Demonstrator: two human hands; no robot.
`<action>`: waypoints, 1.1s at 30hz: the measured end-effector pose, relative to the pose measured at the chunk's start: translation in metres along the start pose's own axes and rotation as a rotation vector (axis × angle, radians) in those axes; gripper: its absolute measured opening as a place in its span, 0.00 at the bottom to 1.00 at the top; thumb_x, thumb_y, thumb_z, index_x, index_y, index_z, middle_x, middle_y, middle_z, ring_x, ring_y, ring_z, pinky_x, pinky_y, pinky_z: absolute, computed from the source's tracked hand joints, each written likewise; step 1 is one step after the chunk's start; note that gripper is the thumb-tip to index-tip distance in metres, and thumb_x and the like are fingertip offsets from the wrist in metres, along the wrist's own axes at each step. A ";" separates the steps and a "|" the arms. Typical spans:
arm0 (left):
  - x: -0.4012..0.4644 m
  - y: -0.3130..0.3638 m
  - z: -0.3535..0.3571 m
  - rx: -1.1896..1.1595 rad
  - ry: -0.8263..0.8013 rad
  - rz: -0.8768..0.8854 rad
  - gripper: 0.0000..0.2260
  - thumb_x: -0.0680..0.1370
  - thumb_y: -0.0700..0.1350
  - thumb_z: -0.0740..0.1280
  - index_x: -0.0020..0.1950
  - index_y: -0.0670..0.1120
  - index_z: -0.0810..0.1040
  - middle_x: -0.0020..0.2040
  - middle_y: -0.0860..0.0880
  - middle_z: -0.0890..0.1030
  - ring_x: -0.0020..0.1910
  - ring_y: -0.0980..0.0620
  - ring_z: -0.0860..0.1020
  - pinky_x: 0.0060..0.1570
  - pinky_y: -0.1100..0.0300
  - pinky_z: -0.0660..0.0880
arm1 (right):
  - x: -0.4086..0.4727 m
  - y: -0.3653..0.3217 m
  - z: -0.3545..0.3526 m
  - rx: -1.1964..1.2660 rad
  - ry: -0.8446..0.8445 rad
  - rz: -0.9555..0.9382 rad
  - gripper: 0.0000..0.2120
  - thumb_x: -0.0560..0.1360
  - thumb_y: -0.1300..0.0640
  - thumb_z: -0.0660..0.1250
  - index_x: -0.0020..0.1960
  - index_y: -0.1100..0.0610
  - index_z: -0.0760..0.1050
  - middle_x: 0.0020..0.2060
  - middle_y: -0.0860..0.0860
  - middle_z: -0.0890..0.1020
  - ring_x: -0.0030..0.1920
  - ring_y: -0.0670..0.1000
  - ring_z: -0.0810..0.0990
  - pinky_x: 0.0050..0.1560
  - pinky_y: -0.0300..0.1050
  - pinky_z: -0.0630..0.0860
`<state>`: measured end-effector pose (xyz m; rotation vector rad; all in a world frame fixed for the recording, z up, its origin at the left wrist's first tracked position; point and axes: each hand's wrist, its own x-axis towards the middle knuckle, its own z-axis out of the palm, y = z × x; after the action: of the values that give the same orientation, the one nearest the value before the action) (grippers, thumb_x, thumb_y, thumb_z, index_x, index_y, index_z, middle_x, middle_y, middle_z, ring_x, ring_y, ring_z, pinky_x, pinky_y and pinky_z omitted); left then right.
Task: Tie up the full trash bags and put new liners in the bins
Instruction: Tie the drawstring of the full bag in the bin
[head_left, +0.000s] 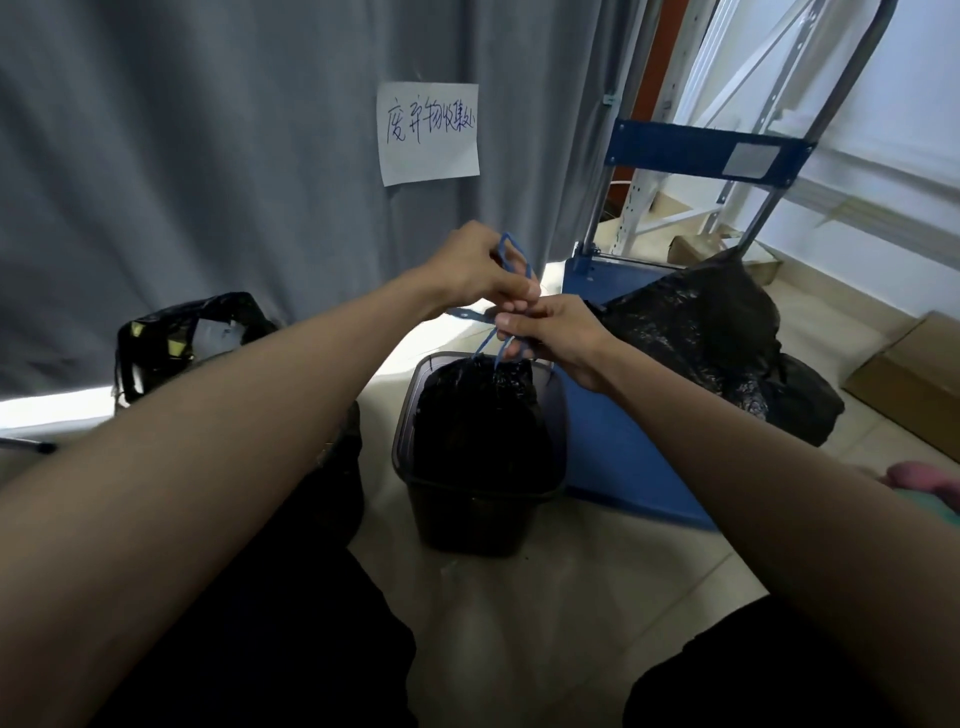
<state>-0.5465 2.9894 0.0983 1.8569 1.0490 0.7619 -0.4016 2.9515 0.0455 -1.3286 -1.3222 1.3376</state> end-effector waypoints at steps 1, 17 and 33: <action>0.001 -0.001 0.000 -0.012 0.007 0.006 0.03 0.70 0.32 0.74 0.42 0.34 0.82 0.40 0.34 0.82 0.35 0.47 0.80 0.42 0.57 0.81 | 0.000 0.000 -0.002 0.005 -0.019 -0.001 0.10 0.76 0.63 0.69 0.53 0.69 0.79 0.40 0.58 0.80 0.31 0.49 0.78 0.33 0.36 0.72; 0.003 -0.026 -0.016 0.345 -0.190 -0.179 0.07 0.68 0.40 0.78 0.43 0.40 0.86 0.35 0.46 0.83 0.32 0.56 0.76 0.36 0.64 0.73 | 0.003 0.006 -0.016 0.074 0.113 0.042 0.11 0.78 0.61 0.67 0.56 0.68 0.80 0.40 0.53 0.83 0.32 0.46 0.79 0.40 0.38 0.72; -0.004 -0.035 0.007 0.254 -0.215 -0.160 0.13 0.63 0.51 0.81 0.38 0.43 0.86 0.34 0.46 0.83 0.34 0.56 0.76 0.39 0.64 0.72 | 0.008 -0.001 -0.015 0.020 0.148 0.038 0.08 0.69 0.64 0.76 0.46 0.66 0.83 0.32 0.56 0.84 0.27 0.47 0.80 0.33 0.37 0.80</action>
<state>-0.5553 2.9928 0.0634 1.9866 1.1792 0.3389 -0.3878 2.9619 0.0467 -1.4167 -1.1859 1.2496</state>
